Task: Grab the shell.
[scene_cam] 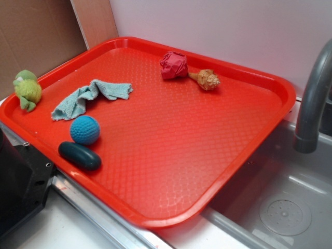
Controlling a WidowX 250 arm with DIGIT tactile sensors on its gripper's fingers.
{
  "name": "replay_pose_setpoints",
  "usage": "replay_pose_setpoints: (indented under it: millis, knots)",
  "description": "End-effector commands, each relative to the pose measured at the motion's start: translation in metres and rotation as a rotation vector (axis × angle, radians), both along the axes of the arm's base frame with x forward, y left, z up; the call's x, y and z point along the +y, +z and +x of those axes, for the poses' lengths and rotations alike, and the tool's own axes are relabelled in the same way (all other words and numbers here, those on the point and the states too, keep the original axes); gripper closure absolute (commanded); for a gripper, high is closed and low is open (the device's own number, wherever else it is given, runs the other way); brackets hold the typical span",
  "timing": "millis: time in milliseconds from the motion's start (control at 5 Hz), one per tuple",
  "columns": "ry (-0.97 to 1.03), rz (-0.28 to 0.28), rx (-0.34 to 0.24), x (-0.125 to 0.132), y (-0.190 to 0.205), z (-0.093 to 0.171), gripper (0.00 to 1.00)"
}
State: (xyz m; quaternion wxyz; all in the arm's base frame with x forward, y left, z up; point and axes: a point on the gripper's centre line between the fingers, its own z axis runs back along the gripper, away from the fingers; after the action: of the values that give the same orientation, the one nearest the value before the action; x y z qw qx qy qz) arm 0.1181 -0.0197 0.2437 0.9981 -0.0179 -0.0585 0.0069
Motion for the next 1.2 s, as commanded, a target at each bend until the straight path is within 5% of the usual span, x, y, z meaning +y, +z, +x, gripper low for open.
replay_pose_setpoints:
  millis: [0, 200, 400, 800, 1000]
  knots:
    - [0.0, 0.0, 0.0, 0.0, 0.0, 0.0, 0.0]
    - [0.111, 0.096, 0.099, 0.013, -0.05, 0.034, 0.0]
    - [0.188, 0.009, -0.07, -0.003, -0.092, 0.088, 0.0]
    - [0.437, -0.155, -0.11, -0.012, -0.121, 0.139, 0.0]
    - [0.437, -0.155, -0.11, -0.012, -0.121, 0.139, 0.0]
